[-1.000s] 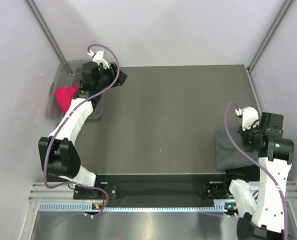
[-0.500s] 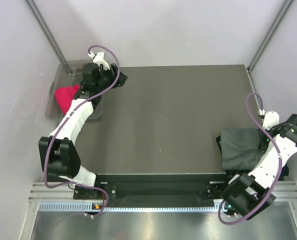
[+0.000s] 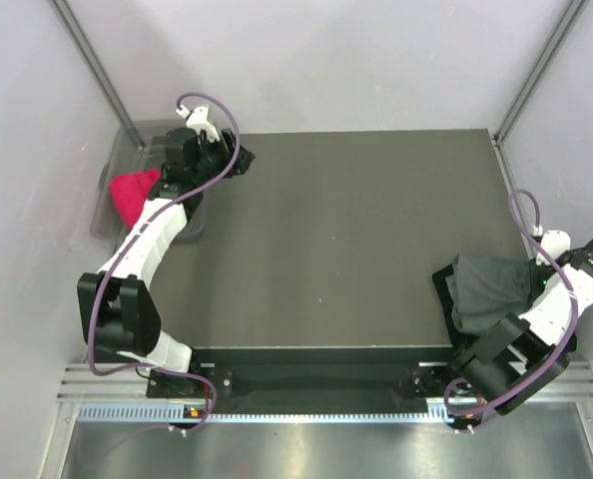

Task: Fold and stack the t-shirts
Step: Neatly place the folded tshirt to the corner

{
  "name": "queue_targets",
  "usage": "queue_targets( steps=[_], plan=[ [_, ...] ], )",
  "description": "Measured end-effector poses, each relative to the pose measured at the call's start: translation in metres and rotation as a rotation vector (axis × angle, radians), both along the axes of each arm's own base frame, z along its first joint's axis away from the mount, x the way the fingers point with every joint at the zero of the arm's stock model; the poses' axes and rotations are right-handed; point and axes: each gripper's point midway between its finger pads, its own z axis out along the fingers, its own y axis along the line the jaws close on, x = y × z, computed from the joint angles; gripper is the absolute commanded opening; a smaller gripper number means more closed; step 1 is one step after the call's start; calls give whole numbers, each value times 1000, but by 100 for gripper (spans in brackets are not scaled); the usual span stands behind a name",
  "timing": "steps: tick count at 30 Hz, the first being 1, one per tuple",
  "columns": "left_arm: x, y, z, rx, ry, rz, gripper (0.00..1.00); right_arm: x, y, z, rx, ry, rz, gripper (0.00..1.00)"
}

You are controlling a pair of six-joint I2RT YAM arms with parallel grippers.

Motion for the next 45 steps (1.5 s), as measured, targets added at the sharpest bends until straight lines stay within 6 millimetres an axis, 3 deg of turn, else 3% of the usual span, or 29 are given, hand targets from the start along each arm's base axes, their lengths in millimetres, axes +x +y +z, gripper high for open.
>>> queue_targets(
  steps=[9, 12, 15, 16, 18, 19, 24, 28, 31, 33, 37, 41, 45],
  plan=[
    [-2, 0, -5, 2, 11, 0, 58, -1, -14, -2, -12, -10, -34, 0],
    [-2, 0, -5, 2, 10, 0, 58, 4, -18, 1, -30, -32, -32, 23],
    [-3, 0, -5, 1, 8, 0, 58, 11, -24, 10, -49, -69, -39, 57],
    [-3, 0, -4, 1, 8, 0, 58, 14, -28, 15, -62, -83, -36, 80],
    [-4, 1, -5, 1, 8, 0, 58, 23, -34, 30, -89, -127, -32, 97],
    [-4, 1, -5, 2, 8, 1, 58, 26, -37, 38, -101, -145, -24, 100],
    [-4, 4, -3, 15, -2, 2, 71, 38, -36, 85, -180, -264, 11, 100],
    [-4, 8, -5, 75, -18, -10, 73, 37, -5, 133, -264, -425, 83, 100],
    [-5, 11, 0, 155, -34, -23, 73, 38, 22, 150, -259, -512, 153, 100],
    [-7, 9, 9, 198, -50, -47, 72, 42, 33, 145, -194, -527, 183, 100],
    [-14, 1, 17, 236, -64, -119, 71, 52, 36, 110, -9, -478, 166, 100],
    [-28, -1, -6, 247, -12, -159, 72, 51, 38, 67, 132, -390, 116, 100],
    [-48, 2, -33, 260, 48, -172, 72, 47, 40, 58, 166, -363, 98, 100]
  ],
)
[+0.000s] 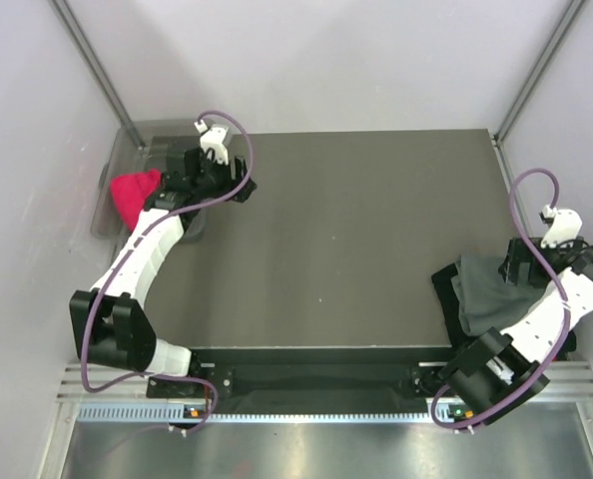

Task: Fold and stack the t-shirts
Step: Neatly place the folded tshirt to the corner

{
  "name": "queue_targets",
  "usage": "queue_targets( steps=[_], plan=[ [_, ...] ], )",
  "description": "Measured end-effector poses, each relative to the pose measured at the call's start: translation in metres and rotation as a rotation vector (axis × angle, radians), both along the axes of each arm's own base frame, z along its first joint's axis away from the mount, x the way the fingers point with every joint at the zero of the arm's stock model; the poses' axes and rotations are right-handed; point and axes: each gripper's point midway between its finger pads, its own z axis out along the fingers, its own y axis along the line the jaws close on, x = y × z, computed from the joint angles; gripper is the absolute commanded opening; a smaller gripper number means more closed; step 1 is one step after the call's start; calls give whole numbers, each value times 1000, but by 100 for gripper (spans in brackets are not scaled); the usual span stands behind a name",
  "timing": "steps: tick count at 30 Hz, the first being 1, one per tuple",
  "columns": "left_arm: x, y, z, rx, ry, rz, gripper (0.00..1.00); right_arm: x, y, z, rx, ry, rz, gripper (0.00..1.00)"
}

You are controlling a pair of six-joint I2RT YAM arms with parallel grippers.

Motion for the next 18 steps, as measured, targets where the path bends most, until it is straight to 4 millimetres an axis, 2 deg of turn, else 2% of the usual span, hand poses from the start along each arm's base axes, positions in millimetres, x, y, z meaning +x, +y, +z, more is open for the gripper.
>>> queue_targets(
  steps=[4, 12, 18],
  plan=[
    [-4, 2, -2, 11, 0, -1, 72, -3, -4, -8, 9, 28, -17, 100],
    [-9, 5, -1, 18, -10, 11, 72, -22, -20, -43, 66, 134, -96, 100],
    [-11, 6, -10, 24, 10, 15, 73, -26, -24, -45, 56, 129, -86, 100]
  ],
)
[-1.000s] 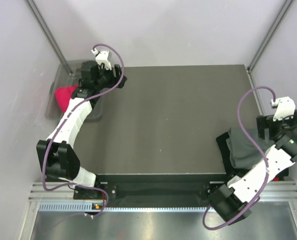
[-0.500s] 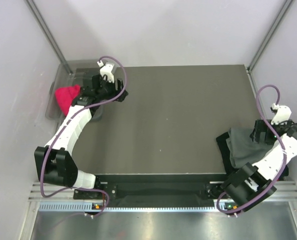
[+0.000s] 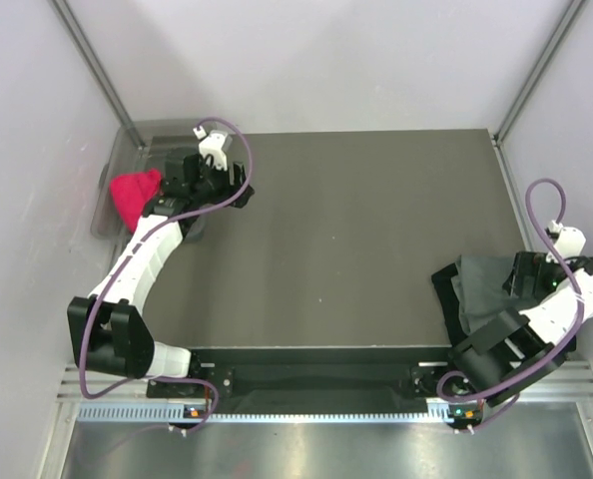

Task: Fold and stack the t-shirts
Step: Neatly place the folded tshirt to the corner, then reset both grippers

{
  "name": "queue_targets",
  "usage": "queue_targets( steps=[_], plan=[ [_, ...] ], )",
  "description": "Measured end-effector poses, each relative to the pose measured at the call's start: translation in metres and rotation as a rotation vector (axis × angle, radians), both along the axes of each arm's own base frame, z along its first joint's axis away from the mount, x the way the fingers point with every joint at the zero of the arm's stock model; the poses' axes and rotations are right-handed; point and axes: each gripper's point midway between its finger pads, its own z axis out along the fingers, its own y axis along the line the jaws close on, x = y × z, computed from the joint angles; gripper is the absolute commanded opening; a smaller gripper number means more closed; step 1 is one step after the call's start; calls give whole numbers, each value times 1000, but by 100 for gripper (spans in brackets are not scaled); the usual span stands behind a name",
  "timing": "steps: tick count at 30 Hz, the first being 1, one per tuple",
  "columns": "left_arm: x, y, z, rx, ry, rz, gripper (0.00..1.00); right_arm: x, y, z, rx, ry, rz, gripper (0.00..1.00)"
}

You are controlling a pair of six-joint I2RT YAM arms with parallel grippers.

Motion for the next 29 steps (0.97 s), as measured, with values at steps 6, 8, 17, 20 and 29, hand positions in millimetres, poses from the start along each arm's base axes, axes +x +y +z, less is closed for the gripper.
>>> queue_targets(
  steps=[6, 8, 17, 20, 29],
  plan=[
    [1, 4, 0, 15, -7, 19, 79, 20, 8, 50, -96, -115, 81, 100],
    [1, 7, 2, 27, -19, 26, 86, 36, 16, 84, -173, -201, 129, 100],
    [0, 11, 4, 46, -21, 43, 95, 117, 163, 122, -60, -327, 506, 100],
    [11, 15, -6, 75, 25, 74, 98, 145, 208, 98, 25, -246, 569, 100],
    [44, 48, -22, 242, 80, 212, 99, 204, 252, 60, 17, -126, 497, 100]
  ],
)
